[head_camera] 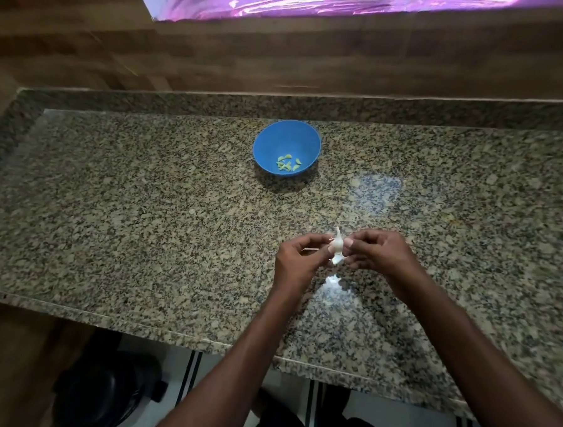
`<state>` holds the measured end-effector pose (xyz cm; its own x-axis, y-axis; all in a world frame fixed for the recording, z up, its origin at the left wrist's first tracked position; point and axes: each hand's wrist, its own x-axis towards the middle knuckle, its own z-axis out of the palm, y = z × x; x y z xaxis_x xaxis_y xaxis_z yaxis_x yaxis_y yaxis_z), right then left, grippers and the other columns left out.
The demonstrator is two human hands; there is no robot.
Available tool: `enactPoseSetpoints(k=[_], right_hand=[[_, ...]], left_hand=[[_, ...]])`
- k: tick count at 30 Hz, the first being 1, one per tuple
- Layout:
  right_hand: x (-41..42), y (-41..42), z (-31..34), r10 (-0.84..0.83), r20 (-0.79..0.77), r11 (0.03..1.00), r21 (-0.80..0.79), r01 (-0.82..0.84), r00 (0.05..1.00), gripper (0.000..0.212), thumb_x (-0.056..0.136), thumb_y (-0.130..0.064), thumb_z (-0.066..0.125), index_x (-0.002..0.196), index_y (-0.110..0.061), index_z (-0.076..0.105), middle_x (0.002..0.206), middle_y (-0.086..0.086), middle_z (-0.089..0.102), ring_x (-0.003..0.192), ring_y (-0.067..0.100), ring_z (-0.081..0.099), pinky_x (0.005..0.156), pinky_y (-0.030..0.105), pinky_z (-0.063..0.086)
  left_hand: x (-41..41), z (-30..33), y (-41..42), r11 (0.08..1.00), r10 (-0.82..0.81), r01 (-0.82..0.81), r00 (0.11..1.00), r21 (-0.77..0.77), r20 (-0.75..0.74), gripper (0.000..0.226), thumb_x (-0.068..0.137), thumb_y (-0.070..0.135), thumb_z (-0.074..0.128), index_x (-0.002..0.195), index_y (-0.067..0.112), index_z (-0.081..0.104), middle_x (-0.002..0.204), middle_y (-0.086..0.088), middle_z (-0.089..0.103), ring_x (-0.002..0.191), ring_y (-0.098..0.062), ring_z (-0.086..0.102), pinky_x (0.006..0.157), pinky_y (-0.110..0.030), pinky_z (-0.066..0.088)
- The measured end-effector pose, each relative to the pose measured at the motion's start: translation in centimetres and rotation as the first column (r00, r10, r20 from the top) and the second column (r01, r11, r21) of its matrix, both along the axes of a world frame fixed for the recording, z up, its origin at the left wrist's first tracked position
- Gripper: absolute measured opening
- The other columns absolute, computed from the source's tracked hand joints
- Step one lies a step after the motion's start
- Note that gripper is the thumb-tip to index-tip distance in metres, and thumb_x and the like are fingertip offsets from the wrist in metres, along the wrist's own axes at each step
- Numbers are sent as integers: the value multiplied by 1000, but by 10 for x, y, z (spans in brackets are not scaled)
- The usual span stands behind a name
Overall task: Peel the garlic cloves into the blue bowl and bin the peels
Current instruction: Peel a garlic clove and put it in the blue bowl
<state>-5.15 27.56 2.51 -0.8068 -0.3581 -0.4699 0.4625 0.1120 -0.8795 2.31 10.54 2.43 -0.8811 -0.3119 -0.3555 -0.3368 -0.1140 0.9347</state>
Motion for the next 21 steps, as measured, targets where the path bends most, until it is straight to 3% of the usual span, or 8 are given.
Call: enactPoseSetpoints(k=[3, 9, 14, 19, 21], right_hand=[[-2, 0, 3, 35, -4, 998, 51, -35, 999, 16, 89, -3, 75, 100, 7, 70, 88, 23, 75, 71, 29, 74, 66, 30, 63], [-3, -3, 5, 88, -11, 987, 137, -85, 996, 5, 90, 3, 69, 91, 8, 70, 81, 23, 75, 67, 29, 72, 64, 32, 64], [8, -15, -8, -65, -94, 980, 179, 81, 993, 11, 89, -1, 66, 86, 9, 68, 69, 16, 68, 55, 18, 61, 52, 28, 53], [6, -13, -22, -178, 41, 973, 156, 169, 983, 12, 94, -6, 63, 91, 5, 68, 69, 12, 68, 55, 19, 60, 47, 25, 49], [5, -7, -26, -192, 69, 972, 152, 180, 979, 10, 95, -6, 61, 92, 2, 66, 72, 13, 68, 54, 19, 61, 47, 25, 49]], left_hand=[[0, 1, -1, 998, -42, 41, 999, -47, -8, 24, 82, 20, 85, 104, 12, 78, 102, 2, 79, 93, -15, 76, 82, -36, 64], [1, 4, -1, 997, -74, 73, 997, -39, -38, 15, 85, 6, 81, 100, 9, 79, 95, 0, 80, 90, -12, 76, 80, -24, 60], [0, 1, 3, 996, -79, 77, 996, -38, -35, 19, 85, 10, 81, 104, 7, 78, 98, -3, 79, 95, -15, 76, 86, -32, 62], [-5, -12, 2, 997, 57, -58, 998, 52, 21, 16, 87, 10, 79, 103, 9, 77, 99, -5, 79, 91, -18, 75, 78, -29, 61], [-8, -21, -3, 994, 107, -107, 994, 3, 33, 16, 89, 8, 77, 105, 11, 76, 100, -4, 78, 93, -17, 74, 74, -24, 60]])
